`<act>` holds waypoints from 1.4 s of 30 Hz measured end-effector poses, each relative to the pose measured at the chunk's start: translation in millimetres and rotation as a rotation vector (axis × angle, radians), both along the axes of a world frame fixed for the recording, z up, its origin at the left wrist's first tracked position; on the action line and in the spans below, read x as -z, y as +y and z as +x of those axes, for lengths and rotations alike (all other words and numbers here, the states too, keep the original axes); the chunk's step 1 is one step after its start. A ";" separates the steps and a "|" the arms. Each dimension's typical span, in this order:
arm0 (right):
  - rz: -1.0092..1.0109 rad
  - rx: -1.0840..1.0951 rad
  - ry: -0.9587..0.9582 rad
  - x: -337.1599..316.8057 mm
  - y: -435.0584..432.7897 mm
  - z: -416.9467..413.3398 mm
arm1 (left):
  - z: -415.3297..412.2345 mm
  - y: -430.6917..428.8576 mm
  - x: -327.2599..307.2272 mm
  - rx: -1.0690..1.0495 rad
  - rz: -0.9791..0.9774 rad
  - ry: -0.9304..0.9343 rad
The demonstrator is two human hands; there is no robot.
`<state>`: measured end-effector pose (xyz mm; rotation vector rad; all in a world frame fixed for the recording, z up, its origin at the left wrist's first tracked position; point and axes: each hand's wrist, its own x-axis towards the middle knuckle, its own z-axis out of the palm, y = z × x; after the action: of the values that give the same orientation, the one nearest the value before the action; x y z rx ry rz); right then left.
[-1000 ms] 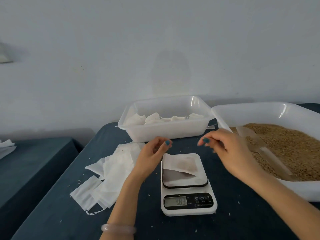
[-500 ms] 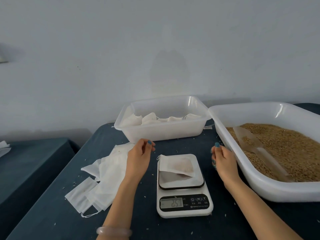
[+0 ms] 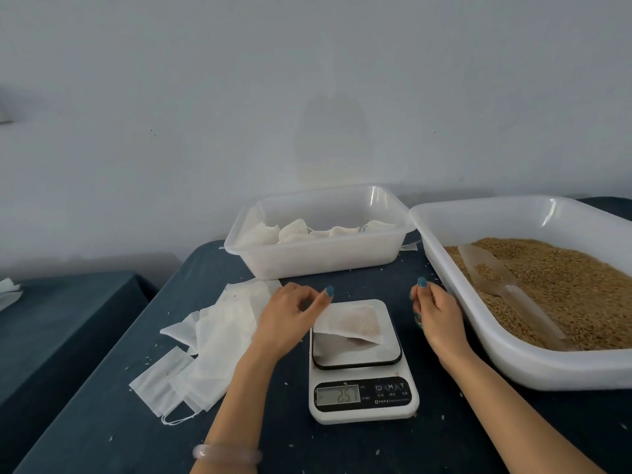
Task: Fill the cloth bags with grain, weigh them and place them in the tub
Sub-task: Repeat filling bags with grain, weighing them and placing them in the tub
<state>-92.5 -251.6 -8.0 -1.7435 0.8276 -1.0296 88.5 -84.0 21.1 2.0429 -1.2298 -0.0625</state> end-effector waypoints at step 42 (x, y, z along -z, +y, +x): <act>0.003 -0.049 0.066 4.8 0.2 4.2 | 93.2 -103.5 -89.7 0.036 0.392 -0.519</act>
<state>-88.3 -251.4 -12.8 -1.7946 0.8234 -0.9423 181.7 -187.4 110.8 2.4708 -1.6734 0.2434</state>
